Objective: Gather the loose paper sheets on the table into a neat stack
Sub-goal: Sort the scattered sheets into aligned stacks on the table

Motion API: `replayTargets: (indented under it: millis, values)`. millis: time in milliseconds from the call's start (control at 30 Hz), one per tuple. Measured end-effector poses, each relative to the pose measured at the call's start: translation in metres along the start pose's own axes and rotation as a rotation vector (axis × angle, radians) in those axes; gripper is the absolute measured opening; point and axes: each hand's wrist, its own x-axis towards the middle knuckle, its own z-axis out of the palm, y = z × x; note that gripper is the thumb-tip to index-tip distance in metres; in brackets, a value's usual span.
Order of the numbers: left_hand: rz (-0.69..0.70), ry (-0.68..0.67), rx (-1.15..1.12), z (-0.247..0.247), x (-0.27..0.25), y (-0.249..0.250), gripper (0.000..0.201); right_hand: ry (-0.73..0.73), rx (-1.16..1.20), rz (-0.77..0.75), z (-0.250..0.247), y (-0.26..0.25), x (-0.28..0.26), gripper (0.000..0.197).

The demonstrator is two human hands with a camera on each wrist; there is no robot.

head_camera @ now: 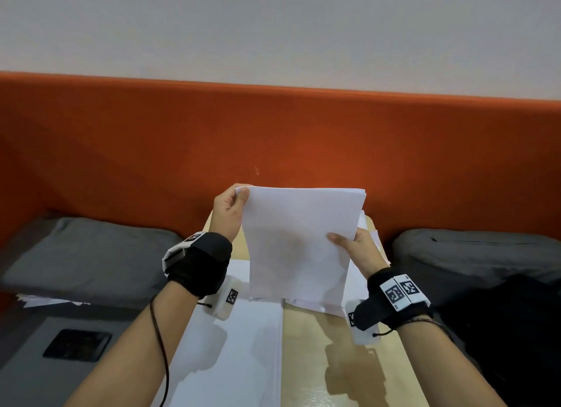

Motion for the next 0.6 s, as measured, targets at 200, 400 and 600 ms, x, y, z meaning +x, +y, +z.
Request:
replayTargets:
  millis: [200, 400, 600]
  values:
    - [-0.009, 0.021, -0.071, 0.001, 0.005, 0.018, 0.036, 0.025, 0.017, -0.013, 0.005, -0.005, 0.001, 0.016]
    - [-0.203, -0.131, 0.063, -0.003, -0.021, -0.008, 0.015, 0.117, 0.072, -0.082, 0.015, -0.018, 0.006, 0.023]
    - [-0.481, -0.007, 0.249, -0.054, -0.041, -0.074, 0.006, -0.126, -0.244, 0.191, 0.051, 0.038, 0.001, 0.025]
